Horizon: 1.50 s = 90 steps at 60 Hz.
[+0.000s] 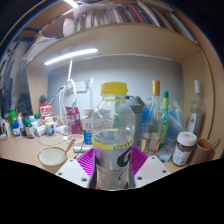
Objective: Pour water
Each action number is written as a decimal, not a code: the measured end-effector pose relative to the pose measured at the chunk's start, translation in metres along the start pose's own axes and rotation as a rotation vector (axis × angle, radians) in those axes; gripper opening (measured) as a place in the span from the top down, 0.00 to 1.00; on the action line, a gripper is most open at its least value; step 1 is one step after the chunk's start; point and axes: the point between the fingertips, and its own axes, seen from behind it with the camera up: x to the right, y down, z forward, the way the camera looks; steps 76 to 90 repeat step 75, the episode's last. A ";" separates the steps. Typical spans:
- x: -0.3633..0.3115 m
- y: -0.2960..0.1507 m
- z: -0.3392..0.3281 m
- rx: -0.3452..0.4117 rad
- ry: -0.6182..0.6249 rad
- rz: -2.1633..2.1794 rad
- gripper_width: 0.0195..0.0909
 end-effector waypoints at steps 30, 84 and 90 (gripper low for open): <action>0.000 0.030 -0.001 -0.128 -0.035 -0.045 0.07; -0.037 0.026 -0.256 0.016 -0.002 -0.186 0.10; -0.037 0.026 -0.256 0.016 -0.002 -0.186 0.10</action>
